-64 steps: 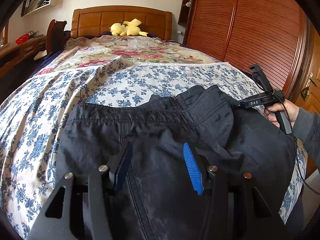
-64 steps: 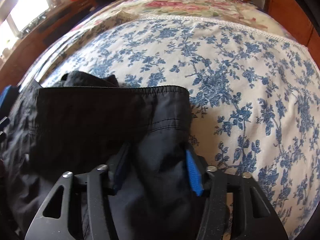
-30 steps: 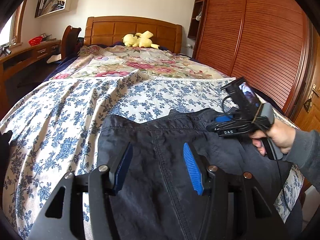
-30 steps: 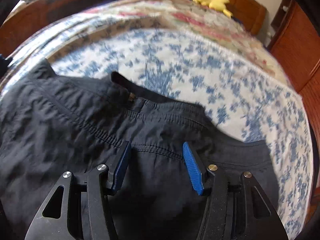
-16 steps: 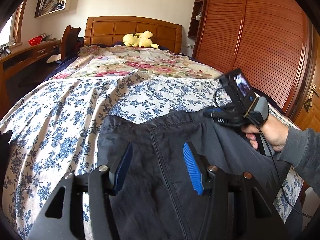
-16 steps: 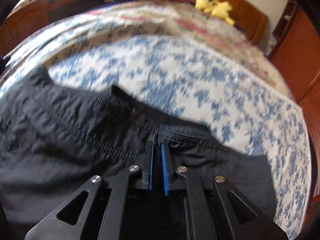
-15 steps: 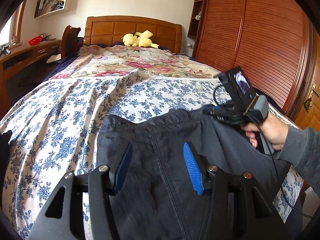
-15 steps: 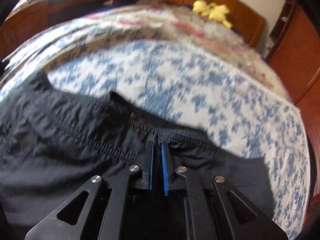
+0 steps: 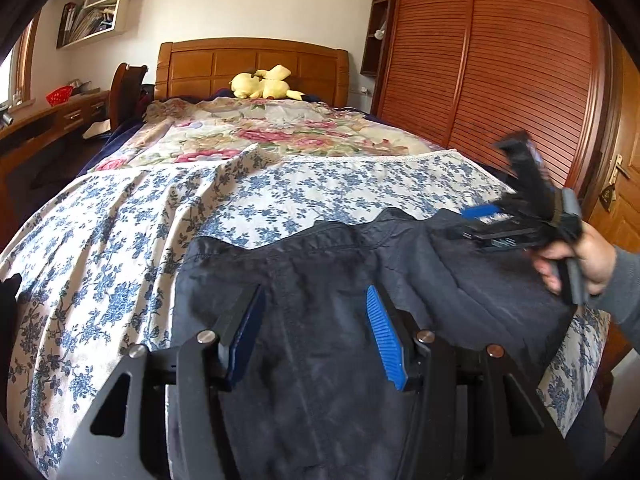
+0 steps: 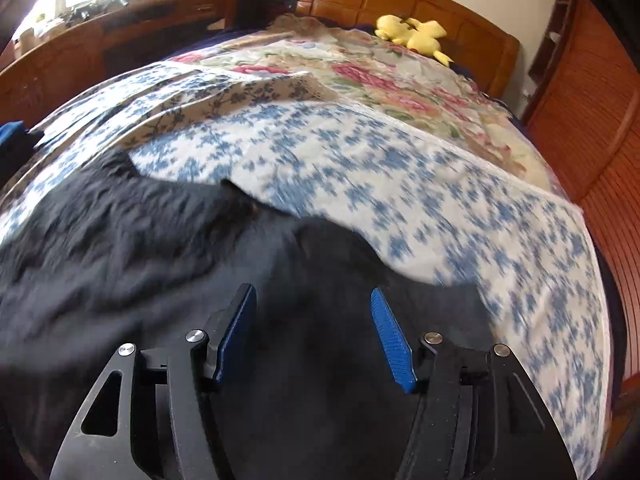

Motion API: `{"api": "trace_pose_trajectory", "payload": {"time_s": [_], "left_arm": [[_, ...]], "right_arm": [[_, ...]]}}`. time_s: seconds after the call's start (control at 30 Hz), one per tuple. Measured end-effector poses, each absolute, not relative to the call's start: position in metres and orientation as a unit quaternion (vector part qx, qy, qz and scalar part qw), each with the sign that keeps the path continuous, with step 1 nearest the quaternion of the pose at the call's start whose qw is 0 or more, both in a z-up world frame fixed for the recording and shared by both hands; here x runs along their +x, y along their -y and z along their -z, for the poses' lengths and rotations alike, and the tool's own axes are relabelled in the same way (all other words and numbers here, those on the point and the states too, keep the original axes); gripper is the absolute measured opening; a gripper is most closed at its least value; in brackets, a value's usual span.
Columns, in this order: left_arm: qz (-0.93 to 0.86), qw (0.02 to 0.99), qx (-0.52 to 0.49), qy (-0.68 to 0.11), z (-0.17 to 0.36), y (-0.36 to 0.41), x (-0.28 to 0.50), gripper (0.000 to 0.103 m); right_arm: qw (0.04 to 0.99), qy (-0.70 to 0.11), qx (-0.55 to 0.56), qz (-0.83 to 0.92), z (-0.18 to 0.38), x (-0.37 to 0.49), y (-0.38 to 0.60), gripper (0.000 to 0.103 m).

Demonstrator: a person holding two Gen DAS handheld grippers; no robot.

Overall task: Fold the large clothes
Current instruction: 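Regrasp the folded bundle edge with the right gripper and press it flat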

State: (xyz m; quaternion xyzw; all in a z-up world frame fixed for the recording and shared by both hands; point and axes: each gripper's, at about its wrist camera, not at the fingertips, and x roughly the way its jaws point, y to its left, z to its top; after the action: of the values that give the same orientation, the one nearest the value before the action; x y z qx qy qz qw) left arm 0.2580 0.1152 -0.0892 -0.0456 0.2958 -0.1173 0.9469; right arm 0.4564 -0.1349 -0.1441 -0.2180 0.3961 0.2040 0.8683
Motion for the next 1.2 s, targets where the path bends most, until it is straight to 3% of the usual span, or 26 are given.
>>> {"api": "trace_pose_trajectory", "payload": {"time_s": [0.4, 0.77, 1.03, 1.2], "left_arm": [[0.141, 0.947, -0.016, -0.287, 0.076, -0.073, 0.233, 0.052], [0.152, 0.941, -0.01, -0.303, 0.089, -0.045, 0.198, 0.052], [0.15, 0.938, -0.007, -0.311, 0.09, -0.036, 0.175, 0.052], [0.151, 0.939, -0.006, -0.308, 0.084, -0.028, 0.165, 0.052]], "right_arm": [[0.879, -0.411, -0.179, -0.162, 0.141, 0.358, 0.262, 0.061], [0.876, -0.438, -0.134, -0.149, 0.156, 0.327, 0.307, 0.062], [0.873, -0.447, -0.146, -0.126, 0.174, 0.314, 0.319, 0.082], [0.868, -0.468, -0.092, -0.135, 0.184, 0.322, 0.337, 0.085]]}}
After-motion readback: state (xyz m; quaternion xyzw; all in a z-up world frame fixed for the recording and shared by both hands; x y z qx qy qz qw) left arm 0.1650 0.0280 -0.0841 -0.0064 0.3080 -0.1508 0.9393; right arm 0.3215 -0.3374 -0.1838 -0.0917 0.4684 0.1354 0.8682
